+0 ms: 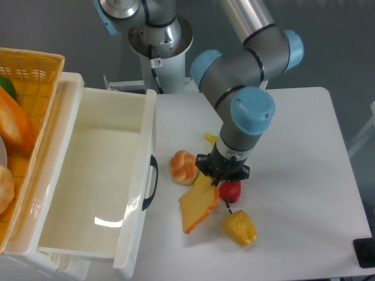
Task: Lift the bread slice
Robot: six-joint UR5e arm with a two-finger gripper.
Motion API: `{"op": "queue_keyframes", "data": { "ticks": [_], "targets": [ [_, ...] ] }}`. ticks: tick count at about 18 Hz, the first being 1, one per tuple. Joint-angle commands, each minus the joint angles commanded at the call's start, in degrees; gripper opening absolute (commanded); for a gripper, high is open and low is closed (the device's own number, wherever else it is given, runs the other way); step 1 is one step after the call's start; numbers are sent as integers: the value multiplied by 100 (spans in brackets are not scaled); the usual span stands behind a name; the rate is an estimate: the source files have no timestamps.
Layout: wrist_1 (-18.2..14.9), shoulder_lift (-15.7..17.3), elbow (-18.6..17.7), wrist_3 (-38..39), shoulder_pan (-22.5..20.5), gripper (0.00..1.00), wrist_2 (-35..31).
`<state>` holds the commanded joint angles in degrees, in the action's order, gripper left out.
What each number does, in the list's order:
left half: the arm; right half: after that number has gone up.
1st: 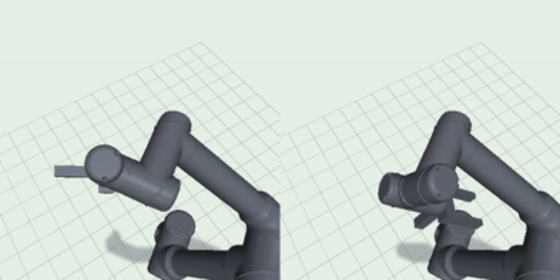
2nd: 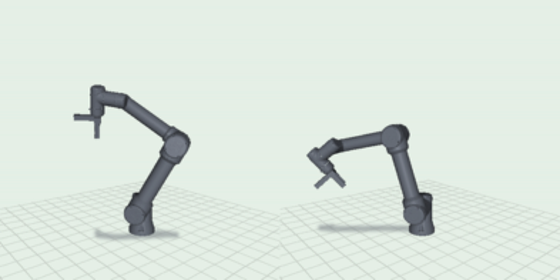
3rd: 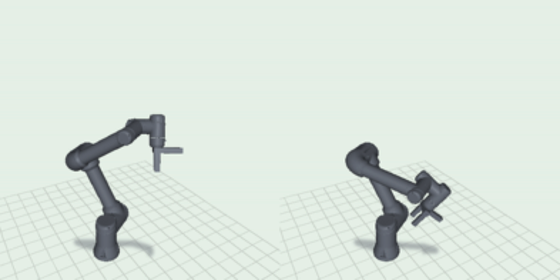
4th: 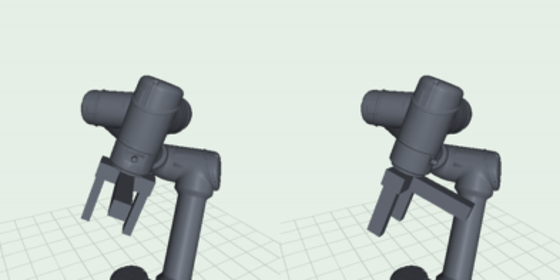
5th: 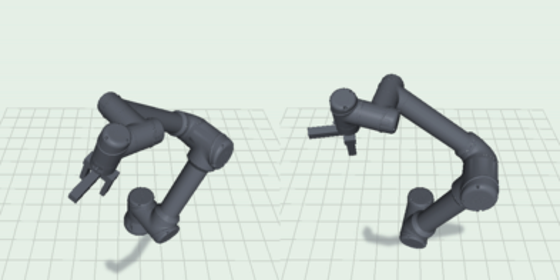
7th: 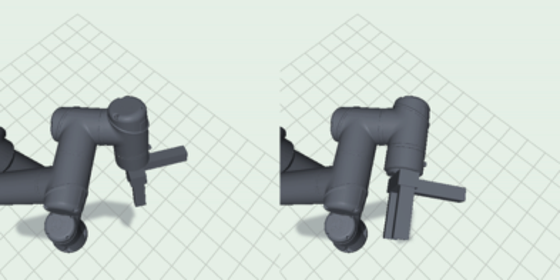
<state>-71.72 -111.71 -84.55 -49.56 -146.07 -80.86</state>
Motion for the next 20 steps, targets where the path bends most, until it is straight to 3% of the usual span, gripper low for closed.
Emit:
{"op": "queue_keyframes", "data": {
  "ticks": [6,11,20],
  "targets": [
    [-158,299,26,-957,0,0,0],
    [-369,352,18,-1529,-79,0,0],
    [-527,475,-9,-1899,-211,0,-9]
  ]
}}
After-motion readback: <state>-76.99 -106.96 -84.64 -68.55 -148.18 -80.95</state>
